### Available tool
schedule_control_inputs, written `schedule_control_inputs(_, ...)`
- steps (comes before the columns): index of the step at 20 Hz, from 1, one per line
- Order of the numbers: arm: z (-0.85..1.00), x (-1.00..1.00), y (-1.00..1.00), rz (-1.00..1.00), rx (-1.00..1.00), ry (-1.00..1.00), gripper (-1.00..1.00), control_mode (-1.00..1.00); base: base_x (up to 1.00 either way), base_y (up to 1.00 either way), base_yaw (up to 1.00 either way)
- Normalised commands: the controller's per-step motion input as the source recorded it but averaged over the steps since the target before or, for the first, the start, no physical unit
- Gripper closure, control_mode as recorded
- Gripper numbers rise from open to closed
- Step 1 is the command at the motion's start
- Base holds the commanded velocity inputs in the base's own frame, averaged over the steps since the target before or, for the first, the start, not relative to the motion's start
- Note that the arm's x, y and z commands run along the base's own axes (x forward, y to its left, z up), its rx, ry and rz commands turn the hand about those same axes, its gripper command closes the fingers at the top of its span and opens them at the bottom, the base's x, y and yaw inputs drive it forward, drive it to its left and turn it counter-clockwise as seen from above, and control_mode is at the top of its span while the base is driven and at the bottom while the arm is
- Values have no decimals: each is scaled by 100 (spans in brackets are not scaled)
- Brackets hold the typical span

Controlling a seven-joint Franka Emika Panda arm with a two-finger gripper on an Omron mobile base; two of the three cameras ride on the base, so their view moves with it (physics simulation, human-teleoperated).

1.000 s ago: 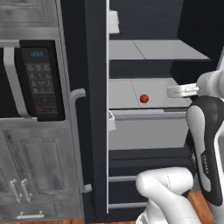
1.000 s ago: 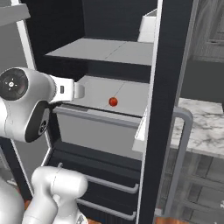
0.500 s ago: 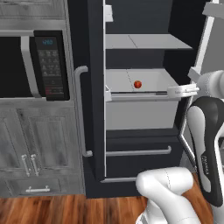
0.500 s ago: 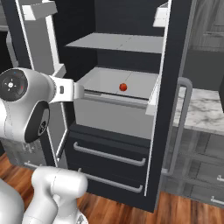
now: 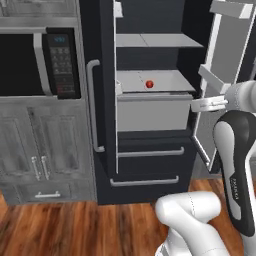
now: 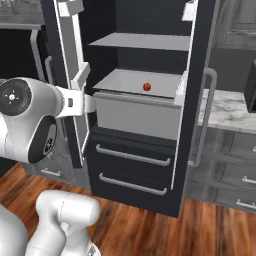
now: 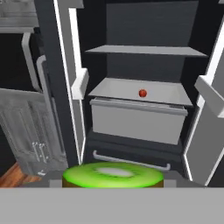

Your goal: Retrieve the kiwi and apple from the fridge and place them into the bowl on the dining table.

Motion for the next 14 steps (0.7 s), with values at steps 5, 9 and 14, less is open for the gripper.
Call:
schedule_control_inputs(5, 0, 0, 0, 0, 0, 0, 100, 100, -52, 5, -27)
schedule_control_inputs(9, 0, 0, 0, 0, 0, 0, 100, 100, -24, 21, -39)
schedule_control_inputs(14, 0, 0, 0, 0, 0, 0, 100, 100, 0, 43, -52)
